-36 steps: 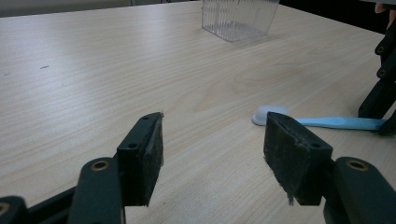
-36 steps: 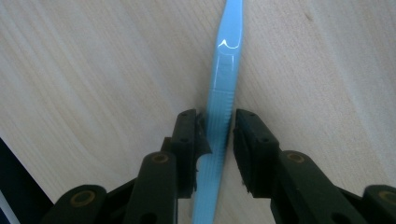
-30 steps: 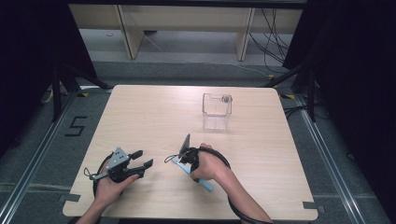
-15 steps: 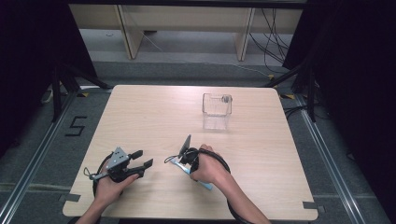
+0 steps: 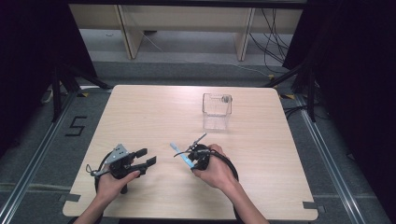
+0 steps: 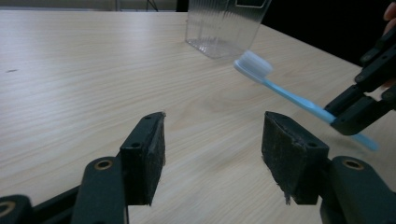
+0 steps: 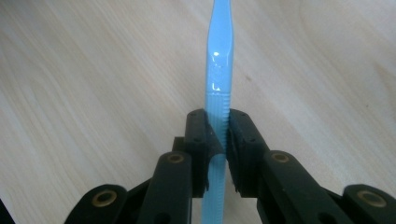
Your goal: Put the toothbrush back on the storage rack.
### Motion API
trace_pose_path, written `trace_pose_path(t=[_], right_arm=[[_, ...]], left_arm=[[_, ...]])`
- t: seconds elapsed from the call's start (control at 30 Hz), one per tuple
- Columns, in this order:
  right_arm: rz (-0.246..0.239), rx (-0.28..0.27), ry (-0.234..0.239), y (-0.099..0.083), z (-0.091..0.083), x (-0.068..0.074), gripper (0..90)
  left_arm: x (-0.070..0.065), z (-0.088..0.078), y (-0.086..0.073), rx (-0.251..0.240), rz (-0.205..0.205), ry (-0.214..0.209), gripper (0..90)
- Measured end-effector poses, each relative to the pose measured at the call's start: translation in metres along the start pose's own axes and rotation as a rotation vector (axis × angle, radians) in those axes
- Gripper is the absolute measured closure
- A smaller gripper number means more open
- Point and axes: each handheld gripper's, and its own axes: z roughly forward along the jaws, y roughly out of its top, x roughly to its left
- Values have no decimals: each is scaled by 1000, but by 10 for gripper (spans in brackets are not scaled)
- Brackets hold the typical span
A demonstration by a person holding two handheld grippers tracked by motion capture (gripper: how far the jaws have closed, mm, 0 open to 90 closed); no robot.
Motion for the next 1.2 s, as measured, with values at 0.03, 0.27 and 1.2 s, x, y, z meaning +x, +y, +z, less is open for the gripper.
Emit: trace_pose_path(t=[0.03,0.27,1.2], right_arm=[[-1,-27,0,-1,-1,-1,792],[79,-153,10,-14,-2,2,792],[120,-512,-34,-30,-4,6,792]], left_arm=[[-2,2,1,0,-4,-11,399],[-10,15,14,-14,-11,-71,421],[-18,52,56,-18,-118,-165,491]])
